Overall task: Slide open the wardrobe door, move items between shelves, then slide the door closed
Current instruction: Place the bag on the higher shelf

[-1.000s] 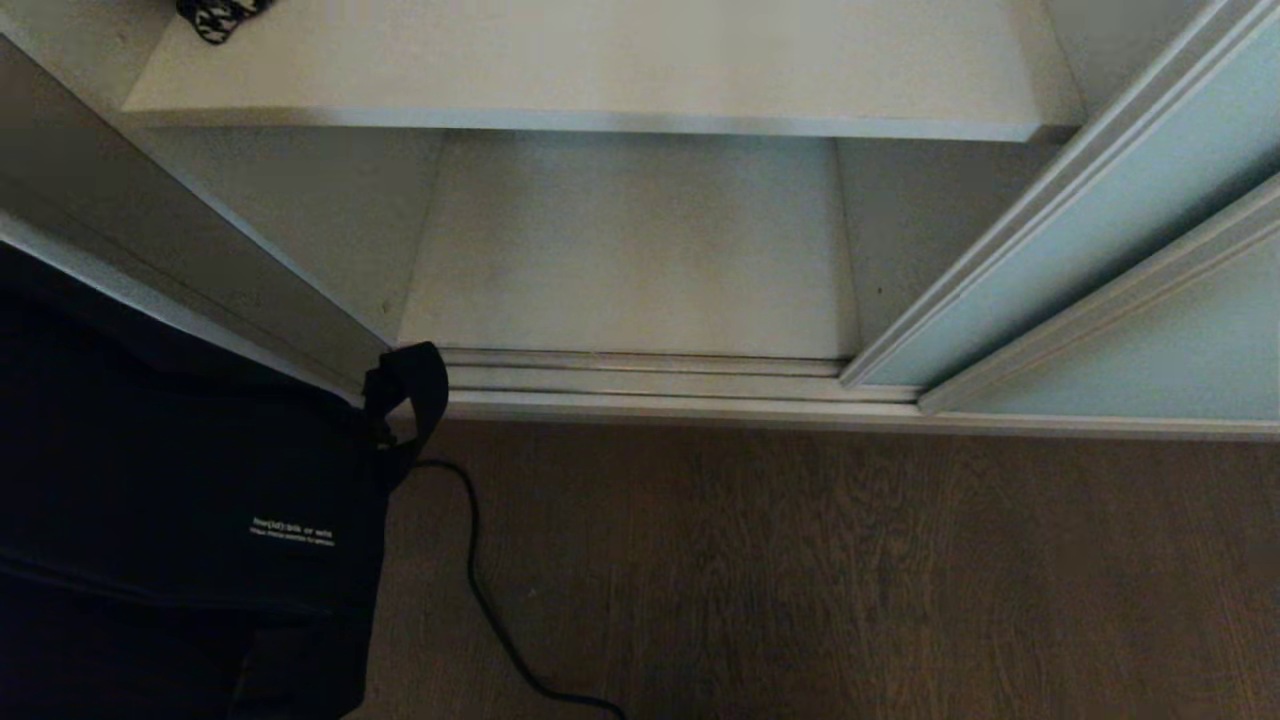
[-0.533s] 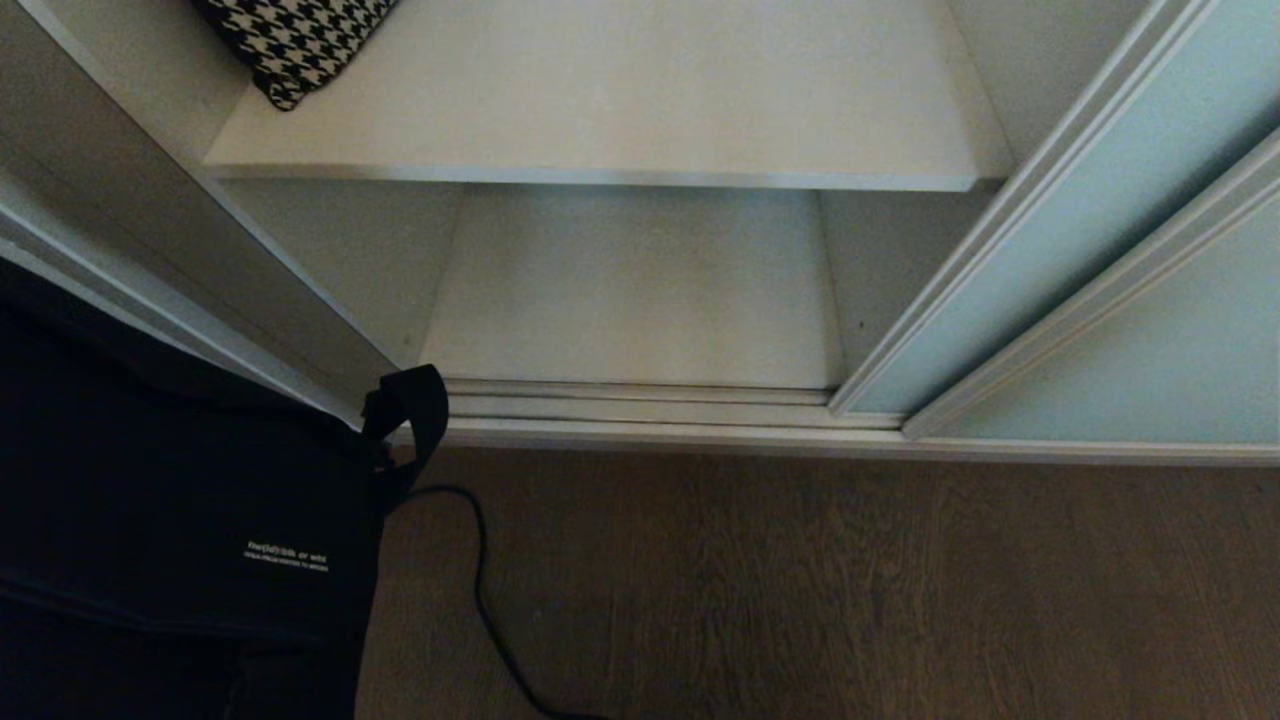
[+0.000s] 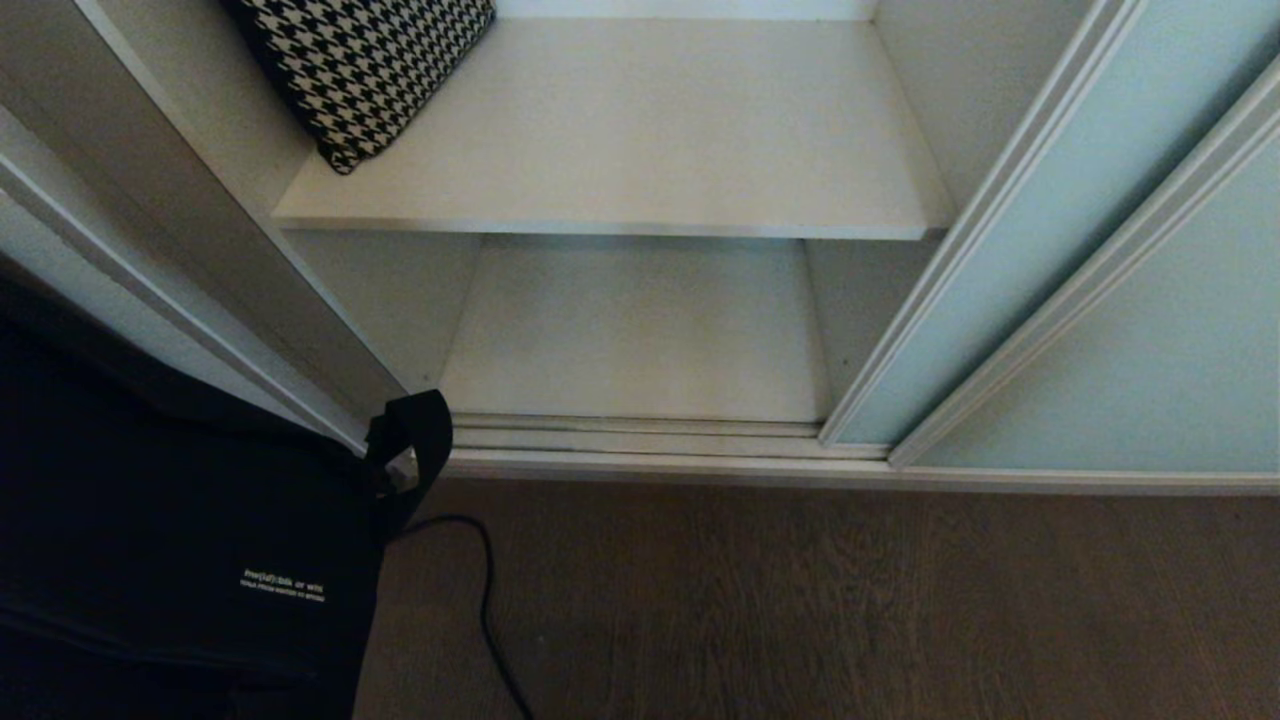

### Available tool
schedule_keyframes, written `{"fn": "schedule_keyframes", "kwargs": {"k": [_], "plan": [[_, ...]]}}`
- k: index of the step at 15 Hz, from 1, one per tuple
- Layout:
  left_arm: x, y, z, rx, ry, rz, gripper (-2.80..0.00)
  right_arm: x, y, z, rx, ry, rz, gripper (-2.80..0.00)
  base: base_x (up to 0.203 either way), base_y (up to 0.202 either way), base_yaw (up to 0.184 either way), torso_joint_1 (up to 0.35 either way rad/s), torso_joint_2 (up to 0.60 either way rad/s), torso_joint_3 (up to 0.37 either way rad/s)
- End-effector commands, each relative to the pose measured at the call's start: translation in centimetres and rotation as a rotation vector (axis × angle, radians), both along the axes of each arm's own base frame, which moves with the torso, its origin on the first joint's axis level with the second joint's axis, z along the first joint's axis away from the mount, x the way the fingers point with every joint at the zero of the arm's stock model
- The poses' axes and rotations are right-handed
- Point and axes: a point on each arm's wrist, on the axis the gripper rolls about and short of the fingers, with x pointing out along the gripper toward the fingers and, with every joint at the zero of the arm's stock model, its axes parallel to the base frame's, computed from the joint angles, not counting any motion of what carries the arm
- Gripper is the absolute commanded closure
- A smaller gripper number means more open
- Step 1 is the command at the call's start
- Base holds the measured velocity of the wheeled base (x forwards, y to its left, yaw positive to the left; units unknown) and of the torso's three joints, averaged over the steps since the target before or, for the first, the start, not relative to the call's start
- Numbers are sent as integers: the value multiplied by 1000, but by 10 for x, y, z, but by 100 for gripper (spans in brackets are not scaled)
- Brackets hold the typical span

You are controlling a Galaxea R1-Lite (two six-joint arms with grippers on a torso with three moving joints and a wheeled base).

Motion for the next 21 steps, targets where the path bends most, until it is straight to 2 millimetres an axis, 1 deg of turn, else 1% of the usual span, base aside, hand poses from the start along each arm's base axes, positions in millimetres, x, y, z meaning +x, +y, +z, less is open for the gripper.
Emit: {"fn": "schedule_keyframes", "kwargs": {"k": [1, 6, 12, 15, 17, 21], "plan": [[0, 0, 1, 1, 0, -1, 0, 0, 0, 0, 0, 1, 0, 0, 0, 0, 0, -2, 1, 204], [-1, 0, 1, 9, -5, 0, 0, 0, 0, 0, 0, 2, 0, 0, 0, 0, 0, 1, -1, 190], [-4, 0, 0, 9, -15, -2, 0, 0, 0, 0, 0, 0, 0, 0, 0, 0, 0, 3, 1, 32], [-5, -1, 6, 18, -76, -4, 0, 0, 0, 0, 0, 1, 0, 0, 0, 0, 0, 2, 1, 24], [-5, -1, 7, 22, -84, -19, 0, 0, 0, 0, 0, 0, 0, 0, 0, 0, 0, 0, 0, 0], [-5, -1, 5, 24, -79, -38, 0, 0, 0, 0, 0, 2, 0, 0, 0, 0, 0, 0, 0, 0]]}}
